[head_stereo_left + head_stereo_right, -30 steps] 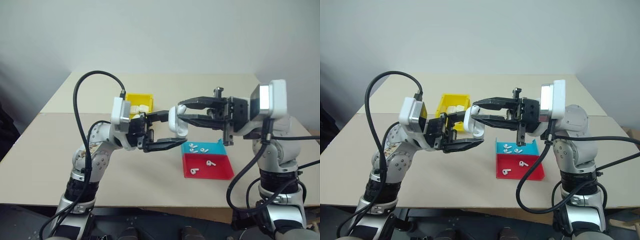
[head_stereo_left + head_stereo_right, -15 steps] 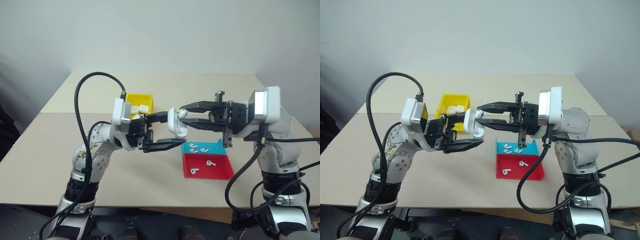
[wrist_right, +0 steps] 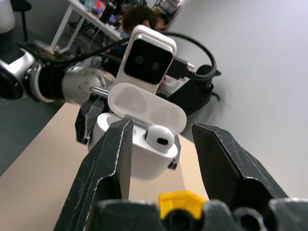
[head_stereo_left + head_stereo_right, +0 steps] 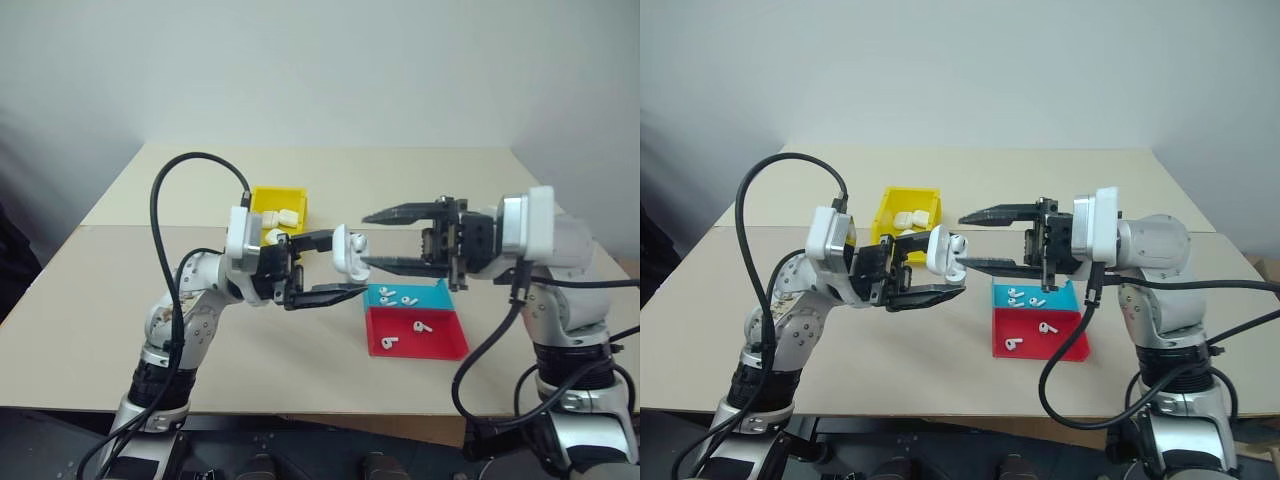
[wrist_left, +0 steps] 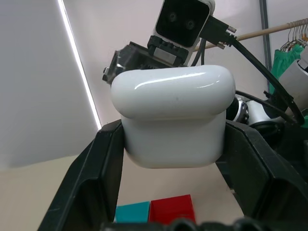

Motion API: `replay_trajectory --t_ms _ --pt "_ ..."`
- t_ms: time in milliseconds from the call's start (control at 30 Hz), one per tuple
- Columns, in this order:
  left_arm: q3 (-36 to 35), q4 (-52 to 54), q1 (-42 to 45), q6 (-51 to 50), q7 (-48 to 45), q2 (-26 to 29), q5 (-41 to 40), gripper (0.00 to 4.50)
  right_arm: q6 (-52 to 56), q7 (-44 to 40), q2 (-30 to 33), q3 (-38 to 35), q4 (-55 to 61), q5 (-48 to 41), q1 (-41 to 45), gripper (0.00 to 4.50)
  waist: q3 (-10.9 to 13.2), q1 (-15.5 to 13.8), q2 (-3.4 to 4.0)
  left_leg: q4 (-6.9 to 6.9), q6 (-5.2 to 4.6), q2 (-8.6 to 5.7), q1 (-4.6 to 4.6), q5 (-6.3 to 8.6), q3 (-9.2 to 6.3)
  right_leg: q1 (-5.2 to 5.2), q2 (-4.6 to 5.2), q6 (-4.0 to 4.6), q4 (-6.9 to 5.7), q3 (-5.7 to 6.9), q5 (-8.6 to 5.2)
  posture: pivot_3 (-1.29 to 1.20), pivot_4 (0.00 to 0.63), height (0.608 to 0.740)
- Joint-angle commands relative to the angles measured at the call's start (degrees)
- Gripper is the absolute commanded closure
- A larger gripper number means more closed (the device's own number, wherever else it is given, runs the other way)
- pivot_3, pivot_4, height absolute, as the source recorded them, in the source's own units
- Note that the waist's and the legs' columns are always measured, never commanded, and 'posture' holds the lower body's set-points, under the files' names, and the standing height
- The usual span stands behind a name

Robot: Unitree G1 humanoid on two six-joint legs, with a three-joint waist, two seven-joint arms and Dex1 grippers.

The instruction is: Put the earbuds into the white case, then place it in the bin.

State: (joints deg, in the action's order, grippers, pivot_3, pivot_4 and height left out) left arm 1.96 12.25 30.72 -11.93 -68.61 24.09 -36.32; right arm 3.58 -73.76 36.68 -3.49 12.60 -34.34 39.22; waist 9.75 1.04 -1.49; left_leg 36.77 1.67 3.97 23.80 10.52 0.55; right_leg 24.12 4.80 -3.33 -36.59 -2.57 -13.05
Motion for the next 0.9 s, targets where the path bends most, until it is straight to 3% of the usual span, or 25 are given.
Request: replay_trajectory --t_ms 33,133,233,500,667,900 --pt "-2.05 1.41 -4.57 4.0 -2.29 4.06 2.55 1.72 5.18 -0.15 7.2 -1.95 -2.06 1.79 2.12 2.1 0.0 0.05 0.0 -0.01 0.0 0.0 0.0 0.0 0.0 0.02 0.0 0.01 0.0 0.0 0.0 0.0 0.15 0.74" --pt "-3.19 2.02 -10.47 6.85 -3.92 7.42 4.06 1.72 9.49 -0.86 13.68 4.65 -8.54 10.71 6.16 2.1 0.01 0.19 0.01 -0.02 0.0 0.02 -0.01 0.0 0.06 0.07 0.01 0.29 0.01 -0.02 -0.16 0.0 0.15 0.74" --pt "-3.94 2.9 -14.97 9.3 -3.02 8.59 5.54 1.72 11.12 -4.41 16.37 12.22 -15.18 18.59 10.84 2.1 0.01 0.24 0.01 -0.03 0.0 0.05 -0.03 0.0 0.09 0.09 0.0 0.44 0.03 -0.03 -0.23 0.0 0.15 0.74" --pt "-2.9 5.77 -21.09 12.31 2.97 6.92 9.09 1.72 6.44 -7.24 10.82 30.02 -34.15 40.39 22.58 2.1 0.03 0.01 0.04 -0.08 0.01 0.06 0.08 0.0 0.13 0.19 0.01 0.38 0.1 -0.04 -0.18 0.0 0.15 0.74" --pt "-2.14 8.9 -23.94 11.7 6.05 6.29 9.58 1.72 -0.65 -6.9 7.75 34.32 -41.8 48.16 25.55 2.1 0.03 -0.15 0.05 -0.13 0.01 0.06 0.11 0.0 0.13 0.23 0.01 0.12 0.1 -0.02 -0.02 0.0 0.15 0.74" --pt "-1.29 10.92 -25.55 11.47 8.42 6.32 9.76 1.72 -10.03 -10.4 5.56 35.36 -48.03 50.71 26.56 2.1 0.04 -0.14 0.05 -0.13 0.01 0.06 0.09 0.0 0.13 0.19 0.01 0.13 0.11 -0.01 -0.01 0.0 0.15 0.74"
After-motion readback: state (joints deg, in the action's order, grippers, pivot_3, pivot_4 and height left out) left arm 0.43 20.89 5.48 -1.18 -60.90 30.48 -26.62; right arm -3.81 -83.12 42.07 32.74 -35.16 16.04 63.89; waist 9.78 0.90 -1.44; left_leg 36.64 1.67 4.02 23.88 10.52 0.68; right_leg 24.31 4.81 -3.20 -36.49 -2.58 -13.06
